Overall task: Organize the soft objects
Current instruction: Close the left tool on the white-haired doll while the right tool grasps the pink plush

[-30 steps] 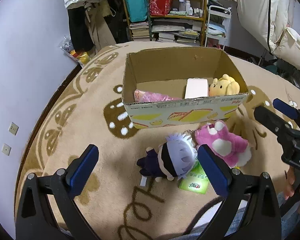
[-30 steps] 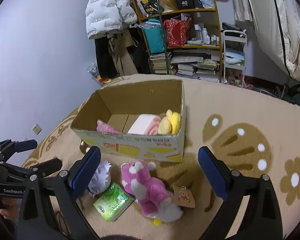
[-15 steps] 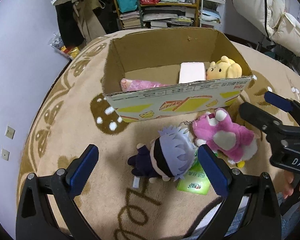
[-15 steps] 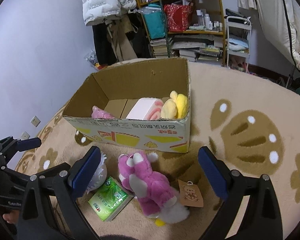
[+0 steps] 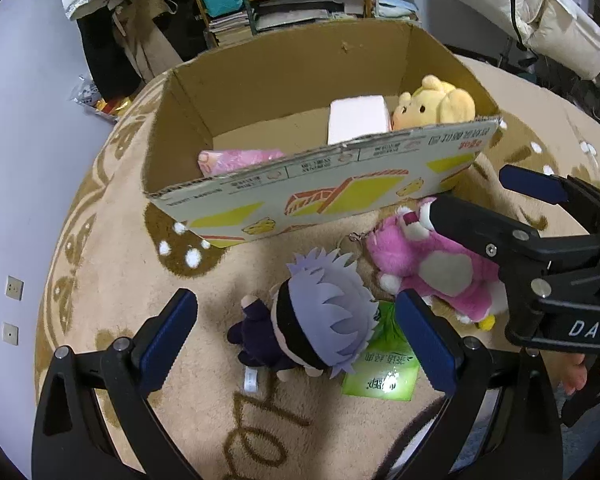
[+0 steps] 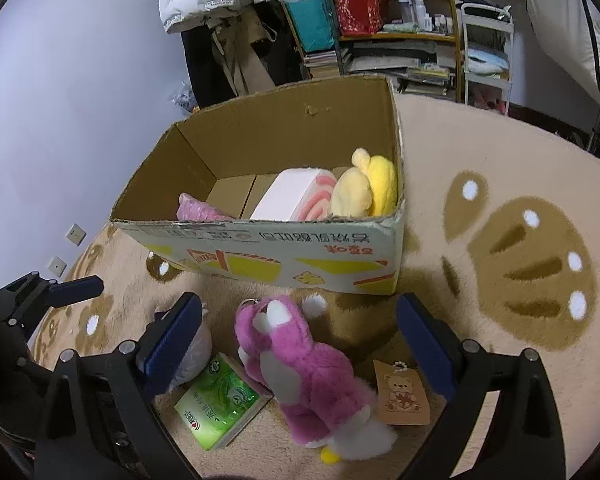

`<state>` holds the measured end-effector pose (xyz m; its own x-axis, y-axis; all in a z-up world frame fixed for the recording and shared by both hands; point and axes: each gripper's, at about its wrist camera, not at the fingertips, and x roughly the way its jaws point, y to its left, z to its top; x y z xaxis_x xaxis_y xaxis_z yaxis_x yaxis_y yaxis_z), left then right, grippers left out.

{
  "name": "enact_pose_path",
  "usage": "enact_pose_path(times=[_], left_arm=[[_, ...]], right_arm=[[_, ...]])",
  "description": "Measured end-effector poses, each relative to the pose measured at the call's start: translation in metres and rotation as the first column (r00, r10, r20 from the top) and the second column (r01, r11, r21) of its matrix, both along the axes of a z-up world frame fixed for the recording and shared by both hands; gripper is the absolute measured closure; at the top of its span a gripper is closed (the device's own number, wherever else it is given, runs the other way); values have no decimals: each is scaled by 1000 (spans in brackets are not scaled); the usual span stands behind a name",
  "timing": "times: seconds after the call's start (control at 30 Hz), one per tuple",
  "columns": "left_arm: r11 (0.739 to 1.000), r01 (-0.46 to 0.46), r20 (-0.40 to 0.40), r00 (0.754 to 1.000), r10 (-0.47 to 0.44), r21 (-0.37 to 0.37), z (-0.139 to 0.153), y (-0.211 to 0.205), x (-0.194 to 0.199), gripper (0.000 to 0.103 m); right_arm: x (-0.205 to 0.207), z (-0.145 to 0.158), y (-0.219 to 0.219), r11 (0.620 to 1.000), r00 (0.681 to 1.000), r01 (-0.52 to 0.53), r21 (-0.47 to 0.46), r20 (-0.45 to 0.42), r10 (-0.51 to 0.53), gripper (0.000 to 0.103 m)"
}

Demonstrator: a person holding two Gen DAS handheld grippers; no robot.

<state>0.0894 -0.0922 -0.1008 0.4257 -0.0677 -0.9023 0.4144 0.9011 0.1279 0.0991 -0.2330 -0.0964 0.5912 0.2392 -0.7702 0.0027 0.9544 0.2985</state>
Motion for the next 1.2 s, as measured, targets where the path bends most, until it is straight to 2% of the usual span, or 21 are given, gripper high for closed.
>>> enact_pose_path(times=[0.33, 0.7, 0.8, 0.87, 0.9, 0.97, 1.07, 1.13, 1.17, 1.2], left_arm=[[999, 16, -53, 998, -14, 32, -26, -10, 9, 4], [996, -19, -89, 996, 27, 92, -50, -6, 21, 4], [996, -34, -92, 995, 41, 85, -52, -2, 24, 4], [996, -43, -105, 993, 51, 72, -52, 0, 25, 5], [997, -47, -113, 992, 54, 64, -53, 2, 26, 6], [998, -48, -133, 990, 53, 37, -54, 8, 29, 14], [999, -46, -164, 985, 45, 1, -55, 13, 29, 26], [999, -37, -173, 984, 33, -23, -53, 13, 27, 43], [999, -33, -180, 983, 26, -35, -52, 13, 25, 43], [999, -39, -176, 984, 33, -31, -50, 15, 24, 44]], right_arm=[[11, -21, 4, 999, 997, -24, 26, -78, 26, 1], [17, -42, 10, 998, 987, -48, 52, -153, 55, 2], [19, -48, 13, 997, 982, -60, 49, -175, 67, 13], [20, -54, 15, 996, 978, -71, 49, -191, 79, 16], [21, -56, 17, 996, 977, -77, 46, -196, 85, 23], [21, -57, 20, 994, 975, -95, 63, -197, 105, 31], [20, -56, 24, 993, 976, -105, 58, -184, 114, 37], [19, -53, 26, 993, 978, -110, 51, -174, 117, 41], [18, -52, 27, 992, 978, -114, 48, -168, 120, 46], [17, -50, 27, 992, 979, -118, 46, -162, 124, 55]])
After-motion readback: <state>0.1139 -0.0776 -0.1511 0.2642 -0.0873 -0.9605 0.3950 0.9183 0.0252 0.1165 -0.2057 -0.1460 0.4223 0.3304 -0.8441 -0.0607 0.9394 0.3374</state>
